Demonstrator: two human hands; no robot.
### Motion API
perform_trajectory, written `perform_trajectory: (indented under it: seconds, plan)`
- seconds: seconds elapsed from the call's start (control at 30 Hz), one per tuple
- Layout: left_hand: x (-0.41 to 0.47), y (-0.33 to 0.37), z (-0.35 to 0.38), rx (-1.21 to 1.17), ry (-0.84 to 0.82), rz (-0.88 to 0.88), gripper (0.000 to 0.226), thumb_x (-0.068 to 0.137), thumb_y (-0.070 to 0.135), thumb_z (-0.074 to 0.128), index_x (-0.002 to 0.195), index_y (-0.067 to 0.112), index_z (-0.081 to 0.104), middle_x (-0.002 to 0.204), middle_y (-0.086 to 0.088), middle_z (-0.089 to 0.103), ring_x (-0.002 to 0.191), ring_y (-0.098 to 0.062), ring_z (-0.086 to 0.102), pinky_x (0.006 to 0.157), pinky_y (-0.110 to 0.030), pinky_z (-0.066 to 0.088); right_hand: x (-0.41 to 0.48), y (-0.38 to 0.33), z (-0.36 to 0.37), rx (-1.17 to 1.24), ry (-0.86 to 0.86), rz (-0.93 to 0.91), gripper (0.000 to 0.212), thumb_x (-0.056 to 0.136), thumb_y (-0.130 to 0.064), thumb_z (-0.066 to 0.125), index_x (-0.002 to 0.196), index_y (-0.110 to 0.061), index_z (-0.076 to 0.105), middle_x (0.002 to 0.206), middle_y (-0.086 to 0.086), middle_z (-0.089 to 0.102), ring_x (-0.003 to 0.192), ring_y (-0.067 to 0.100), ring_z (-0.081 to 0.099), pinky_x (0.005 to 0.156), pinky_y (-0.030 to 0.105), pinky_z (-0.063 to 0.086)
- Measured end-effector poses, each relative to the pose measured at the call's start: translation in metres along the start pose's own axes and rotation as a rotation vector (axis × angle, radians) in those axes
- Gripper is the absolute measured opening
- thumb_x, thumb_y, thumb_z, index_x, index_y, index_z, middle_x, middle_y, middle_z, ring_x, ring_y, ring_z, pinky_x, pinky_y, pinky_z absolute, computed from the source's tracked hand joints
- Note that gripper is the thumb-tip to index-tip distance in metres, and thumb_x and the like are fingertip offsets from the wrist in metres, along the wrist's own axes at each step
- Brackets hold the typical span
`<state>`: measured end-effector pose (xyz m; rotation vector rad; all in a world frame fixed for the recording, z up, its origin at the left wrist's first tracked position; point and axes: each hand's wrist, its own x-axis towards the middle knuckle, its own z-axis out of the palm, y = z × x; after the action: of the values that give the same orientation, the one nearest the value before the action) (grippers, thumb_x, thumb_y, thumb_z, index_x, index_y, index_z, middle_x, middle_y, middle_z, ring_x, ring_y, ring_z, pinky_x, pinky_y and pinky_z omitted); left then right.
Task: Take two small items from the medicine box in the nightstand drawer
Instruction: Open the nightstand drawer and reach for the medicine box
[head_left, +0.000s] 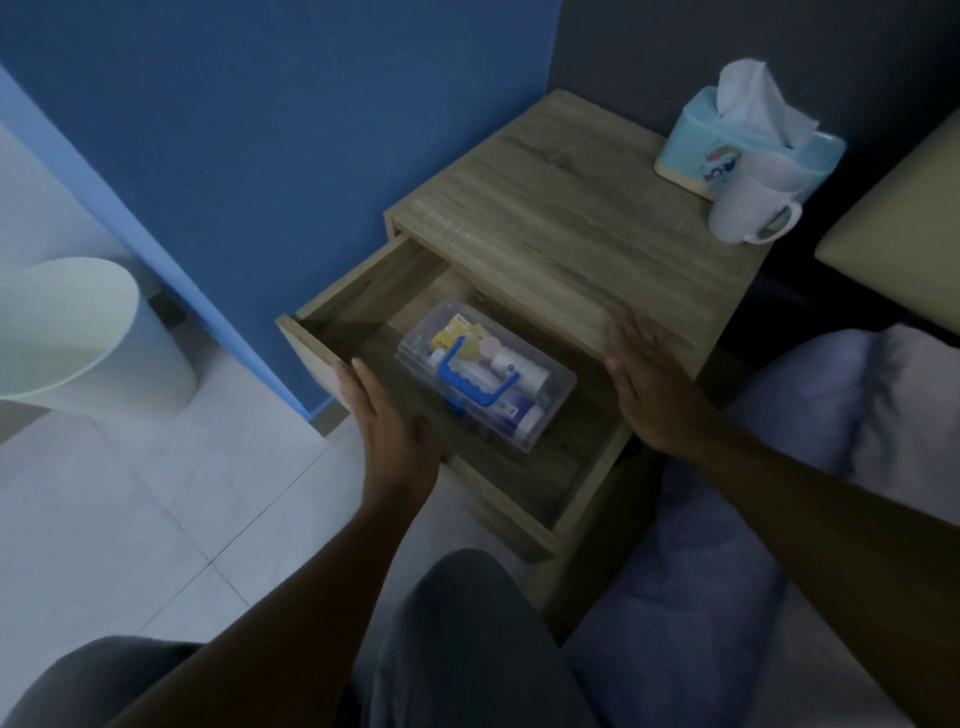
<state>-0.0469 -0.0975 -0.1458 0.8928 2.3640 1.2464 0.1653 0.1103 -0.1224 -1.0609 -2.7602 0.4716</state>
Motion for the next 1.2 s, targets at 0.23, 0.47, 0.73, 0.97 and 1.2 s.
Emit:
perform_trajectory:
  seconds: [0.23, 0.47, 0.73, 0.97, 1.2]
  plan:
    - [0.052, -0.003, -0.008, 0.407, -0.126, 0.236, 0.073, 0.093, 0.022, 0.048, 0.155, 0.015, 0.009, 0.164, -0.009, 0.003, 0.151, -0.023, -0.004, 0.12, -0.043, -0.003, -0.027, -0.067, 0.03, 0.201, 0.014, -0.093, 0.052, 0.102, -0.017, 0.039, 0.153, -0.014, 0.027, 0.163, 0.001, 0.022, 0.152, 0.011, 0.012, 0.124, 0.039, 0.016]
    - [0.1, 0.009, -0.002, 0.278, -0.337, 0.087, 0.065, 0.096, 0.023, 0.05, 0.153, 0.012, 0.019, 0.159, -0.015, 0.024, 0.147, -0.031, 0.023, 0.117, -0.054, 0.027, -0.009, -0.101, 0.061, 0.423, 0.057, 0.395, 0.072, 0.1, -0.029, 0.048, 0.157, -0.023, 0.004, 0.166, -0.002, 0.001, 0.152, 0.014, 0.0, 0.119, 0.034, 0.011]
    - [0.128, 0.007, 0.009, 0.279, -0.462, -0.158, 0.034, 0.1, 0.037, 0.042, 0.119, 0.011, 0.051, 0.111, -0.015, 0.062, 0.097, -0.023, 0.064, 0.086, -0.045, 0.055, 0.001, -0.118, 0.073, 0.546, 0.1, 0.705, 0.075, 0.1, -0.037, 0.046, 0.156, -0.027, -0.002, 0.16, 0.008, 0.021, 0.136, 0.028, 0.043, 0.102, 0.049, 0.048]
    - [0.132, 0.002, 0.008, 0.263, -0.415, -0.202, 0.033, 0.098, 0.04, 0.045, 0.109, 0.012, 0.058, 0.098, -0.011, 0.064, 0.082, -0.017, 0.064, 0.06, -0.028, 0.047, 0.006, -0.127, 0.071, 0.734, 0.138, 0.806, 0.077, 0.099, -0.032, 0.05, 0.155, -0.036, -0.002, 0.149, 0.009, 0.042, 0.127, 0.027, 0.053, 0.092, 0.041, 0.05]
    - [0.129, 0.019, -0.021, 0.247, -0.402, -0.154, 0.032, 0.098, 0.038, 0.045, 0.11, 0.011, 0.057, 0.094, -0.009, 0.063, 0.076, -0.014, 0.062, 0.053, -0.022, 0.041, -0.013, -0.142, 0.044, 0.853, 0.064, 0.78, 0.078, 0.099, -0.034, 0.05, 0.155, -0.038, -0.004, 0.153, 0.009, 0.038, 0.128, 0.028, 0.052, 0.089, 0.038, 0.049]
